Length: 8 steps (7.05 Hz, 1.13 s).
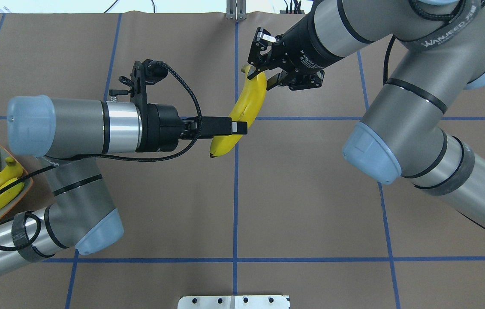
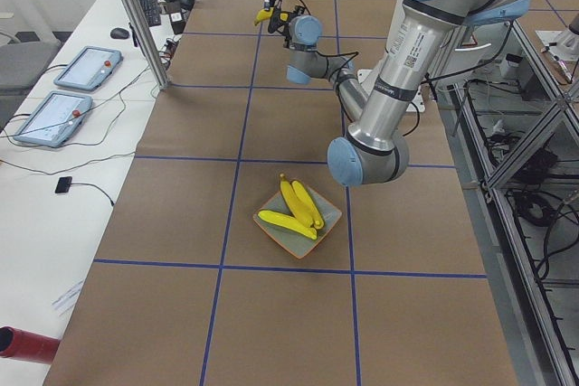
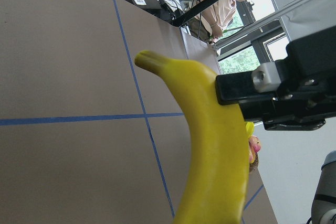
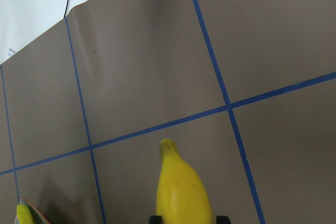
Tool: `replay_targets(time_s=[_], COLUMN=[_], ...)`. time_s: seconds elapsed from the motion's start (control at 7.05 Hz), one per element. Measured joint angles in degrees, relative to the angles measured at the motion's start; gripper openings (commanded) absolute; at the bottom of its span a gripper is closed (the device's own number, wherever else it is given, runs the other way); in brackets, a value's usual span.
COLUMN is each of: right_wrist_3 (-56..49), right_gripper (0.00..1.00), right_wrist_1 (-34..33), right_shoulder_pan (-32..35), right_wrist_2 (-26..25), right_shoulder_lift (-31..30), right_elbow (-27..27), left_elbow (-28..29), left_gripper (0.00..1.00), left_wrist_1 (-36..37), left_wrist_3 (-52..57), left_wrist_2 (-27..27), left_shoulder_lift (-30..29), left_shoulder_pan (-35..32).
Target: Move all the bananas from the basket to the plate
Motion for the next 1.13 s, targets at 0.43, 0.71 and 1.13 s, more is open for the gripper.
replay_targets(time_s=[0.43,0.71,1.13], right_wrist_3=[-0.2,-0.9,-2.4], right_gripper=[1.00,1.00,1.00], right_wrist_1=[0.2,0.4,0.4], right_shoulder_pan=[-0.1,0.0,4.2], right_wrist_2=[-0.2,-2.1,-2.1], right_shoulder_lift=[0.1,-0.1,-2.8], right_elbow=[-0.1,0.4,1.1], left_elbow=[-0.5,-0.6,-0.9], left_gripper=[0.00,0.00,0.00], left_wrist_1=[-1.6,-1.8,-3.6], left_wrist_3=[0.6,0.6,1.5], left_wrist_2=[-0.1,-0.2,-0.2], left_shoulder_lift=[0.1,0.6,4.6], left_shoulder_pan=[1.6,2.1,1.9])
